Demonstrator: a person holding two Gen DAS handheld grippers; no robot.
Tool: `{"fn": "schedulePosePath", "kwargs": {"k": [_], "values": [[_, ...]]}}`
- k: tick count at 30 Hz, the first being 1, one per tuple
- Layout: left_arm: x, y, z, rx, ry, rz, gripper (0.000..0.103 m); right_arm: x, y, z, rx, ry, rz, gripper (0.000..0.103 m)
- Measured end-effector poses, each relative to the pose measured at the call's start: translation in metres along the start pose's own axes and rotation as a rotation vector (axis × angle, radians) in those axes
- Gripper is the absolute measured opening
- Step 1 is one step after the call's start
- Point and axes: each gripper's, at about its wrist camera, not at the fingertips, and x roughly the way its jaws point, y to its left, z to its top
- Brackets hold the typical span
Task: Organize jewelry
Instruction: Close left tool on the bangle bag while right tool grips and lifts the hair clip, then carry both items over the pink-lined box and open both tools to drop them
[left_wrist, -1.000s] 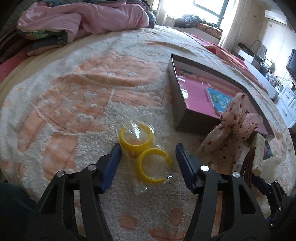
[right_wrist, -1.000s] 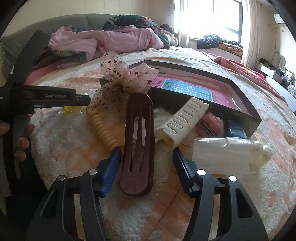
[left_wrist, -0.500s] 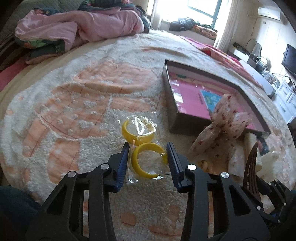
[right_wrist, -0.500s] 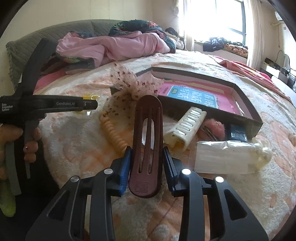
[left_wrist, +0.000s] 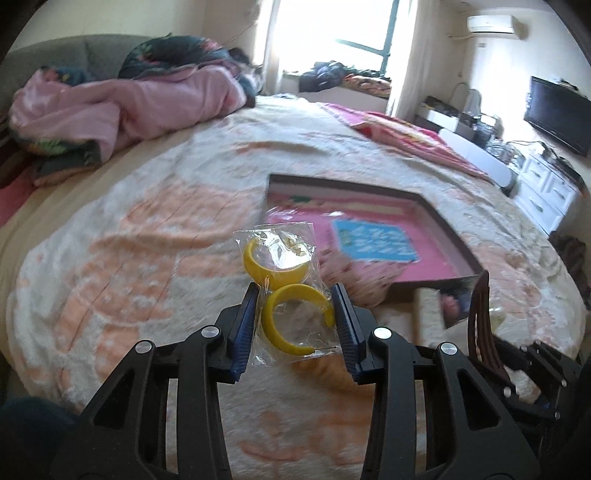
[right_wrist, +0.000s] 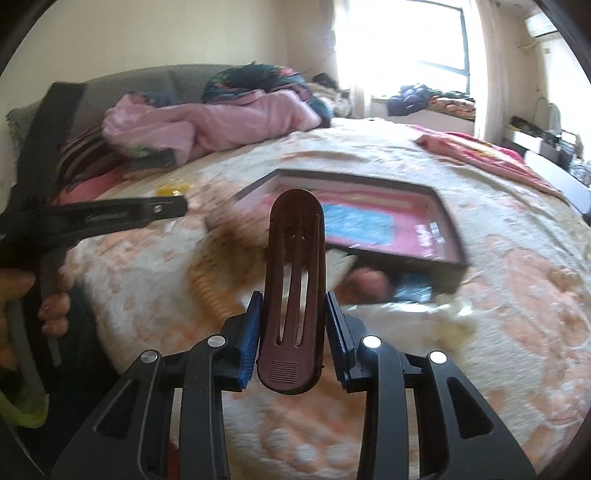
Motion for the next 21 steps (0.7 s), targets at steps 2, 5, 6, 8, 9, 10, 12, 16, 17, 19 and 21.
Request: {"fn": "schedulePosePath", "kwargs": {"k": [2, 5, 6, 8, 9, 10, 12, 16, 17, 19, 21], "values": [[0.002, -0.009, 0.005, 0.020, -0.007, -0.013, 0.031, -0.002, -0.009, 0.004, 0.010, -0.008, -0.032, 0.032], [0.009, -0.020, 0.012, 0.035, -0.012, -0.032, 0.031, -0.003, -0.024, 0.009, 0.024, -0.021, -0.070, 0.032], [0.011, -0.021, 0.015, 0.036, -0.012, -0.038, 0.031, -0.003, -0.028, 0.011, 0.030, -0.024, -0.082, 0.032], [0.016, -0.026, 0.019, 0.044, -0.016, -0.046, 0.031, -0.002, -0.037, 0.015, 0.039, -0.029, -0.101, 0.032], [0.019, -0.028, 0.022, 0.052, -0.019, -0.049, 0.031, -0.002, -0.041, 0.016, 0.042, -0.033, -0.113, 0.032], [0.021, -0.030, 0.024, 0.056, -0.021, -0.051, 0.031, -0.002, -0.044, 0.019, 0.045, -0.035, -0.120, 0.032], [0.028, -0.035, 0.030, 0.062, -0.021, -0.060, 0.031, 0.000, -0.052, 0.024, 0.055, -0.040, -0.134, 0.032], [0.040, -0.045, 0.039, 0.081, -0.024, -0.072, 0.031, 0.007, -0.063, 0.033, 0.062, -0.038, -0.159, 0.032], [0.044, -0.048, 0.042, 0.090, -0.025, -0.075, 0.032, 0.009, -0.066, 0.036, 0.065, -0.037, -0.164, 0.032], [0.053, -0.054, 0.047, 0.106, -0.024, -0.082, 0.032, 0.012, -0.073, 0.039, 0.071, -0.035, -0.171, 0.032], [0.060, -0.058, 0.049, 0.116, -0.019, -0.083, 0.032, 0.017, -0.080, 0.044, 0.075, -0.029, -0.179, 0.032]]}}
